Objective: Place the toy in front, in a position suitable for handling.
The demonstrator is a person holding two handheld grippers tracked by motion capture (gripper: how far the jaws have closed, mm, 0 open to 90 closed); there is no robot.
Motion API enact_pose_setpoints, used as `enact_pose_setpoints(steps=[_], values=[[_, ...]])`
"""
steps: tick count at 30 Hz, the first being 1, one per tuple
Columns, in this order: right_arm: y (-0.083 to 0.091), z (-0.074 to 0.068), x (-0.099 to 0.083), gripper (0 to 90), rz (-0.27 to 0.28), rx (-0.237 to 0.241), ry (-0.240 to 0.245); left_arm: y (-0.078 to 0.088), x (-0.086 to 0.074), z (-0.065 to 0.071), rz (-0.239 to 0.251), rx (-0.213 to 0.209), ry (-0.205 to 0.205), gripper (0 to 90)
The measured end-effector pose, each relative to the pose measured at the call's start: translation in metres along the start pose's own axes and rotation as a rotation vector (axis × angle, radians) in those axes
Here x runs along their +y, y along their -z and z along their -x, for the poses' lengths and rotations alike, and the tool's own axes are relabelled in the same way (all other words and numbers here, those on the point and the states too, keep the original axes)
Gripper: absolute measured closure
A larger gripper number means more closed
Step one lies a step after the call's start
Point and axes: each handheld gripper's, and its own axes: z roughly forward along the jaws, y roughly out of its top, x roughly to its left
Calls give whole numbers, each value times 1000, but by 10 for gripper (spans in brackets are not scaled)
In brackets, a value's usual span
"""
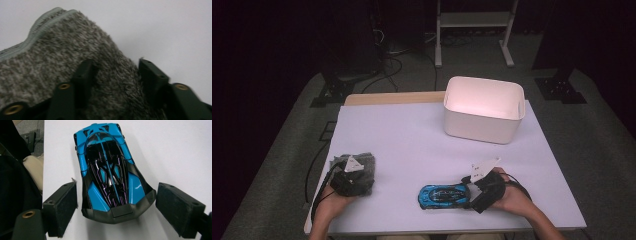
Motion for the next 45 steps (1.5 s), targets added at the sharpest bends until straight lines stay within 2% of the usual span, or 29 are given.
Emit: enact_pose_setpoints(steps=[1, 2, 3, 5, 7, 8, 9, 10, 11, 12, 13, 14, 15, 16, 17, 18, 19, 20, 21, 22, 23, 24, 25, 29, 32, 35, 39, 42, 45], values=[[-2, 0, 0, 165, -6, 1, -2, 0, 0, -2, 4, 4, 2, 629], [-2, 0, 0, 165, -6, 1, -2, 1, -1, -3, 15, -1, 4, 629], [-7, 0, 0, 166, -19, 2, 4, 2, -1, -4, 30, -6, 6, 724], [-9, 0, 0, 167, -27, 7, 9, 4, 0, -4, 30, -6, 0, 767], [-14, -2, 1, 176, -48, -11, 34, 8, 4, 0, 68, -63, -4, 776], [-14, -3, 1, 191, -50, -20, 31, 9, 6, 3, 86, -96, -9, 780], [-14, -3, 1, 194, -46, -19, 30, 9, 6, 3, 86, -96, -9, 780], [-14, -3, 2, 195, -43, -17, 27, 12, 14, 13, 118, -160, -30, 780], [-14, -3, 2, 195, -43, -17, 27, 12, 14, 13, 118, -160, -30, 780], [-15, -4, 2, 196, -44, -18, 28, 15, 25, 28, 147, -218, -69, 780], [-15, -4, 2, 196, -42, -18, 29, 15, 30, 37, 156, -239, -95, 780], [-15, -4, 2, 196, -42, -18, 29, 15, 30, 37, 156, -239, -95, 779], [-16, -4, 2, 196, -40, -18, 30, 15, 36, 46, 164, -263, -118, 779], [-16, -4, 2, 196, -39, -17, 31, 15, 42, 56, 173, -306, -143, 779], [-16, -4, 2, 196, -38, -17, 33, 12, 50, 73, 184, -357, -179, 780], [-16, -4, 2, 195, -39, -17, 36, 9, 55, 83, 179, -387, -199, 780], [-16, -4, 2, 195, -39, -17, 36, 9, 55, 83, 179, -387, -199, 780], [-17, -4, 2, 194, -39, -15, 35, 0, 64, 104, 153, -427, -261, 780], [-17, -4, 2, 194, -39, -15, 35, 0, 64, 104, 153, -427, -261, 780], [-18, -3, 2, 195, -37, -11, 33, -10, 72, 123, 118, -456, -331, 780], [-18, -3, 2, 195, -37, -11, 33, -10, 72, 123, 118, -456, -331, 780], [-18, -3, 3, 195, -40, -9, 38, -18, 80, 139, 103, -479, -373, 780], [-18, -3, 3, 195, -40, -9, 38, -18, 80, 139, 103, -479, -373, 780], [-18, -4, 2, 192, -44, -19, 43, -25, 97, 156, 115, -519, -413, 780], [-19, -4, 2, 191, -41, -18, 47, -29, 101, 159, 112, -528, -423, 780], [-19, -4, 2, 191, -45, -24, 53, -30, 98, 154, 114, -541, -409, 781], [-20, -6, 3, 189, -54, -33, 55, -27, 86, 142, 96, -526, -392, 777], [-20, -7, 3, 189, -55, -37, 62, -23, 71, 129, 89, -516, -353, 773], [-20, -7, 3, 189, -56, -38, 67, -20, 64, 119, 77, -505, -336, 772]])
